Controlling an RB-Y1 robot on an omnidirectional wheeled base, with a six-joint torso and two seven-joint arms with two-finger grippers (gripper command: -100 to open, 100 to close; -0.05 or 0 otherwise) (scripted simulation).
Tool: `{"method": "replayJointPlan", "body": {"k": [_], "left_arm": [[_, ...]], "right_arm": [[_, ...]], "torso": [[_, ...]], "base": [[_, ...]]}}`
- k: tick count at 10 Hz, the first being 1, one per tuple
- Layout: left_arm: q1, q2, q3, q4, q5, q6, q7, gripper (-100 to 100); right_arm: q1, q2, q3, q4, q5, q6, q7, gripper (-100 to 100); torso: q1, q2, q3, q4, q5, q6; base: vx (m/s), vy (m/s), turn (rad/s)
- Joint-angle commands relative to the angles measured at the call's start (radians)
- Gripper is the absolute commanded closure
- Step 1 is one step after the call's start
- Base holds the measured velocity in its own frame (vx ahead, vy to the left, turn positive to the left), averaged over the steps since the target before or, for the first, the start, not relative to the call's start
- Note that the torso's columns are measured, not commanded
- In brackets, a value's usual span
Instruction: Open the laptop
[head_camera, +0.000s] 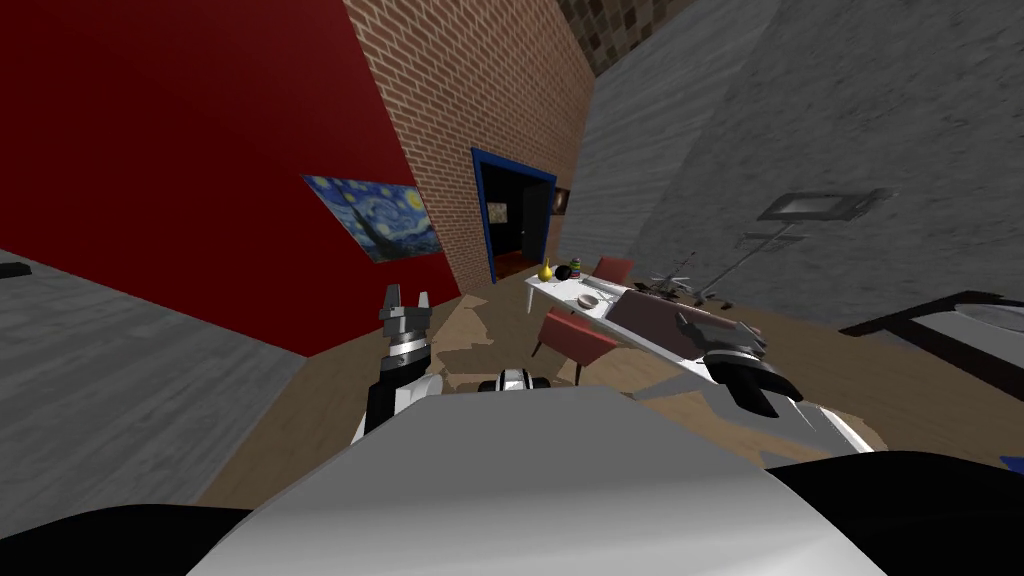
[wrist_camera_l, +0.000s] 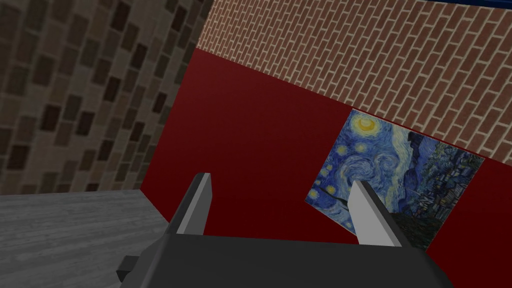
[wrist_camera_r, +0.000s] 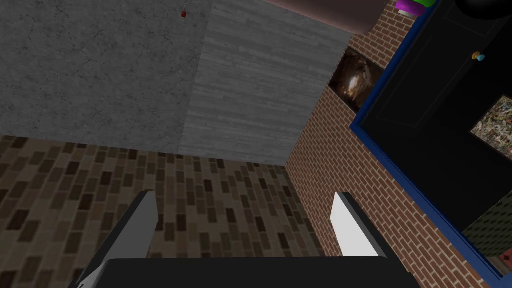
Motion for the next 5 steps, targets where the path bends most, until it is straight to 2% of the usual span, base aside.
{"method": "replayJointPlan", "body": {"k": [1,2,3,4,5], "left_arm": [[0.0,0.0,0.0,0.0,0.0,0.0,0.0,0],[0.0,0.0,0.0,0.0,0.0,0.0,0.0,0],[0.0,0.0,0.0,0.0,0.0,0.0,0.0,0],[0.0,0.0,0.0,0.0,0.0,0.0,0.0,0],[0.0,0.0,0.0,0.0,0.0,0.0,0.0,0]], "right_arm": [[-0.003,0.0,-0.047,0.043,0.032,0.031,0.076,-100],[-0.003,0.0,-0.047,0.043,0.032,0.031,0.088,-100],[-0.012,0.0,-0.075,0.077,0.054,0.051,0.127,-100],[-0.012,0.0,-0.075,0.077,0.054,0.051,0.136,-100],[-0.02,0.001,-0.102,0.11,0.076,0.071,0.174,-100]], "torso": [[0.0,0.001,0.0,0.0,0.0,0.001],[0.0,0.001,0.0,0.0,0.0,0.0],[0.0,0.001,0.0,0.0,0.0,0.001],[0.001,0.0,0.0,0.0,0.0,0.0],[0.001,0.001,0.0,0.0,0.0,0.001]], "base": [[0.056,0.006,0.2],[0.058,0.001,0.141],[0.071,0.004,0.194],[0.053,0.01,0.117],[0.053,0.014,0.255]]}}
